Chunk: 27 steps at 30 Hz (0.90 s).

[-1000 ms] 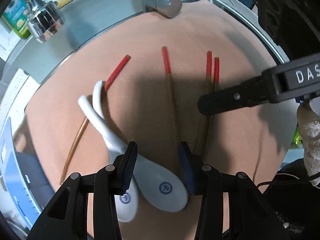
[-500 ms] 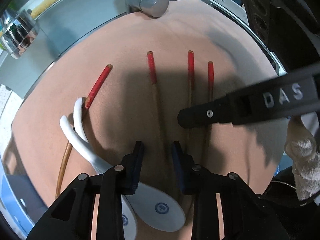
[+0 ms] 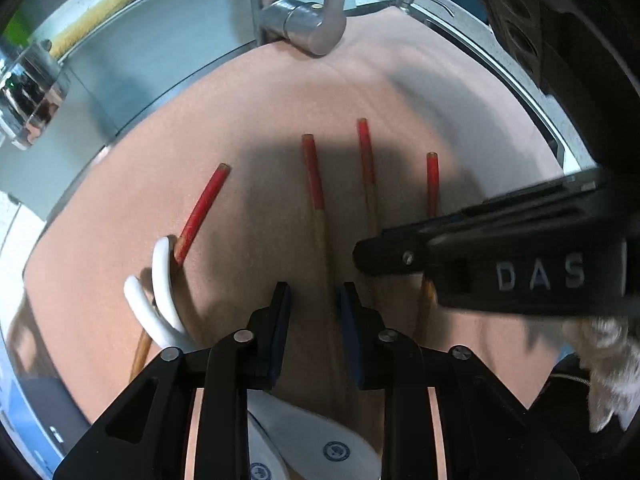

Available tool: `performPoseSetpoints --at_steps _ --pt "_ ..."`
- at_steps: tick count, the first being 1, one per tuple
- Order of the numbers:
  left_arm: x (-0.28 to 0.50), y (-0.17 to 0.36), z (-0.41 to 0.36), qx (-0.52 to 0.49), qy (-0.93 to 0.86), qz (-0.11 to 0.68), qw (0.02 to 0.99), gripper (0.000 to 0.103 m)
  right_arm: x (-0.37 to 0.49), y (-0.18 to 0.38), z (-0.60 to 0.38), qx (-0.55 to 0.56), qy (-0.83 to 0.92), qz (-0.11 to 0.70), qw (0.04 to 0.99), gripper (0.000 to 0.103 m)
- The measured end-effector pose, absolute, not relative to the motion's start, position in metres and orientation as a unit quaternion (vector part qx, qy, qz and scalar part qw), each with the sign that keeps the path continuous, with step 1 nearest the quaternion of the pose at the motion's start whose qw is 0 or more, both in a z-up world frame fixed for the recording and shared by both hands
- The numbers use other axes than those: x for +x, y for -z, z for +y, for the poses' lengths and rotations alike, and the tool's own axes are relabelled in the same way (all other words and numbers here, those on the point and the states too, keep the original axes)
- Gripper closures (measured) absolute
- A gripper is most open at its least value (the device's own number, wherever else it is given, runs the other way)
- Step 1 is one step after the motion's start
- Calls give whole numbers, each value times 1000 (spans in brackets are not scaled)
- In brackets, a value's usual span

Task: Organize utensils
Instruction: 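Grasp a red-tipped chopstick with the left tool while the right tool grasps another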

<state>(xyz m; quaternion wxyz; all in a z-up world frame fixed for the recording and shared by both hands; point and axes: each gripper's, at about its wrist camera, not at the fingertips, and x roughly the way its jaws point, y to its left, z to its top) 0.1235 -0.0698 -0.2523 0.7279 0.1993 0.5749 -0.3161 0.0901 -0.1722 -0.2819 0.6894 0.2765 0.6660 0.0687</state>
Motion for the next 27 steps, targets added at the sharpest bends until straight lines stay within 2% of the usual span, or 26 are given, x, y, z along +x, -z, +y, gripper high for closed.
performPoseSetpoints --at_steps 1,2,12,14,20,27 --pt "124 252 -67 204 316 573 729 92 90 282 -173 272 -69 666 691 94" --pt "122 252 -64 203 315 574 728 93 90 281 -173 267 -70 666 693 94" --pt "103 254 -52 184 307 570 739 94 94 275 -171 224 -59 669 707 95" --pt "104 251 -45 152 310 578 739 96 92 274 -169 217 -63 664 713 94" --pt "94 245 -24 47 326 594 734 97 81 277 -190 287 -67 648 702 97" --pt "93 229 -29 34 331 579 744 97 72 267 -211 331 -67 622 706 97"
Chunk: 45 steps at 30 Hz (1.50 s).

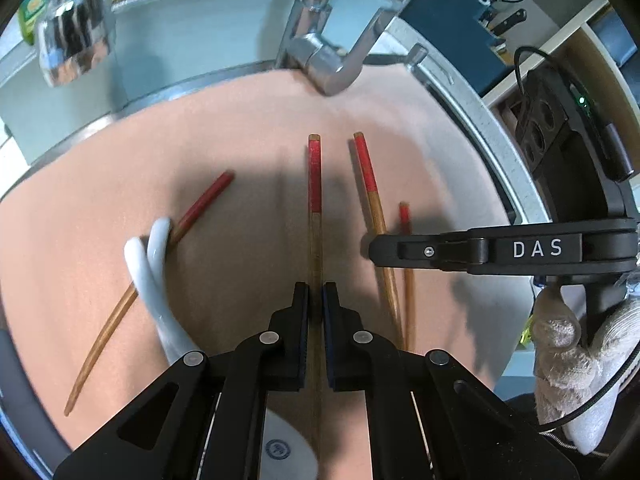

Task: Organize utensils
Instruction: 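Grasp a red-tipped chopstick with the left tool while the right tool grasps another, then lift both chopsticks and carry them over the blue basket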

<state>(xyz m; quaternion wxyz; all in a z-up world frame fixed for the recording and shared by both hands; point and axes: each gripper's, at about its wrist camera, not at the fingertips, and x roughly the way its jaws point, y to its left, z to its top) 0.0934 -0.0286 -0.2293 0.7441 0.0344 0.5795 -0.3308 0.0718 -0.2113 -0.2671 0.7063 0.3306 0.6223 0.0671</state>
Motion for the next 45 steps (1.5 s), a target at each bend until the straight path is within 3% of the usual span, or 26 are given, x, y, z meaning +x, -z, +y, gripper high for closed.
performPoseSetpoints --at_steps 13,25,35,45 --pt "94 169 -29 28 338 527 779 97 71 205 -219 342 -92 562 747 97" --pt "76 138 104 -22 233 503 832 97 83 175 -101 286 -209 575 738 97" --pt "51 158 236 -97 108 510 848 97 99 175 42 223 -299 611 698 97" --pt "42 199 289 -137 56 531 834 97 99 204 142 162 -322 644 675 97"
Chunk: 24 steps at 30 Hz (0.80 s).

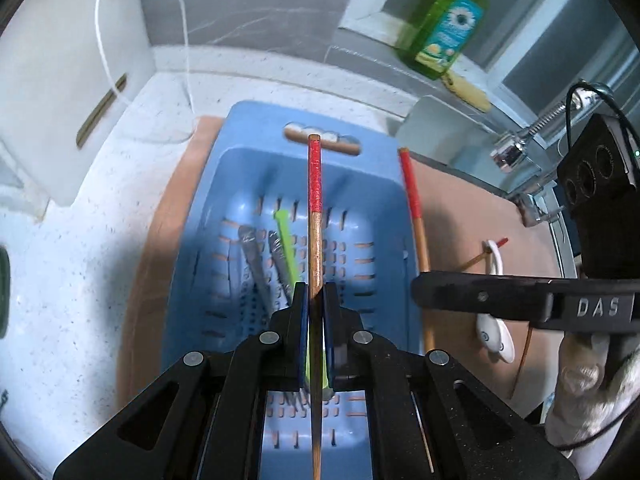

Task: Organize utensils
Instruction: 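Lift both chopsticks and carry them over the blue basket, then lower both chopsticks into the blue basket and open both tools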

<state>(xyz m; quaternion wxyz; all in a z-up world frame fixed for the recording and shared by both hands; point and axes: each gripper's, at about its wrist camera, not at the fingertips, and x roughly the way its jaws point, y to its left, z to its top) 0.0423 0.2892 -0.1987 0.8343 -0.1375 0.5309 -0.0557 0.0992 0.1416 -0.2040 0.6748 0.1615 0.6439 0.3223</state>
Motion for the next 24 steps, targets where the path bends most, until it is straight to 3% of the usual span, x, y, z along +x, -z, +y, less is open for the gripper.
performPoseSetpoints --at_steps 24 --pt "57 257 301 -135 31 563 814 97 109 262 206 48 -260 668 696 97"
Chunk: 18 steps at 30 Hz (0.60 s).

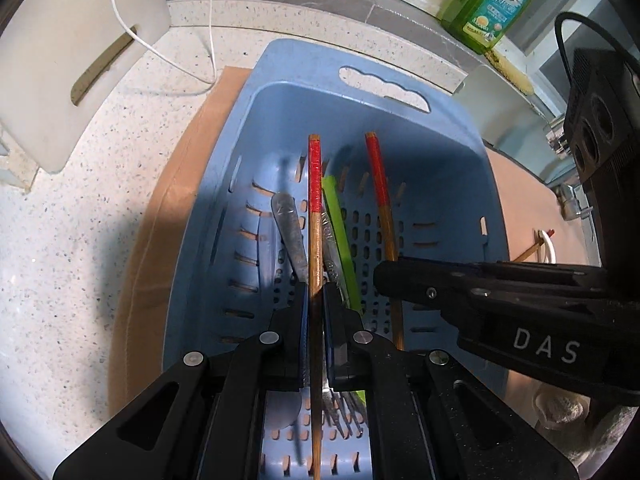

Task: Organize utensils
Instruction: 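Lower both chopsticks into the blue basket and open both tools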

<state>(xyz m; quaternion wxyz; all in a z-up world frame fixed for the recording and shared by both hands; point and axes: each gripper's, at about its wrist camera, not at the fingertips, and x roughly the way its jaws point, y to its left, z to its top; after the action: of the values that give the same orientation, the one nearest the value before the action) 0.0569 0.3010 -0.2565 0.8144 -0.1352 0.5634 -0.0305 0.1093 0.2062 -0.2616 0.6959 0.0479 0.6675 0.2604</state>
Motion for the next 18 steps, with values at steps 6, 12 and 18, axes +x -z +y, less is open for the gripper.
performPoseSetpoints --at_steps 6,12,18 --pt "60 264 297 -128 28 568 813 97 113 265 215 25 -249 668 700 97" --pt "63 269 294 -129 26 571 810 97 114 269 220 15 -247 671 699 97" --pt "68 271 294 -134 24 574 807 97 114 270 223 12 -247 672 698 96"
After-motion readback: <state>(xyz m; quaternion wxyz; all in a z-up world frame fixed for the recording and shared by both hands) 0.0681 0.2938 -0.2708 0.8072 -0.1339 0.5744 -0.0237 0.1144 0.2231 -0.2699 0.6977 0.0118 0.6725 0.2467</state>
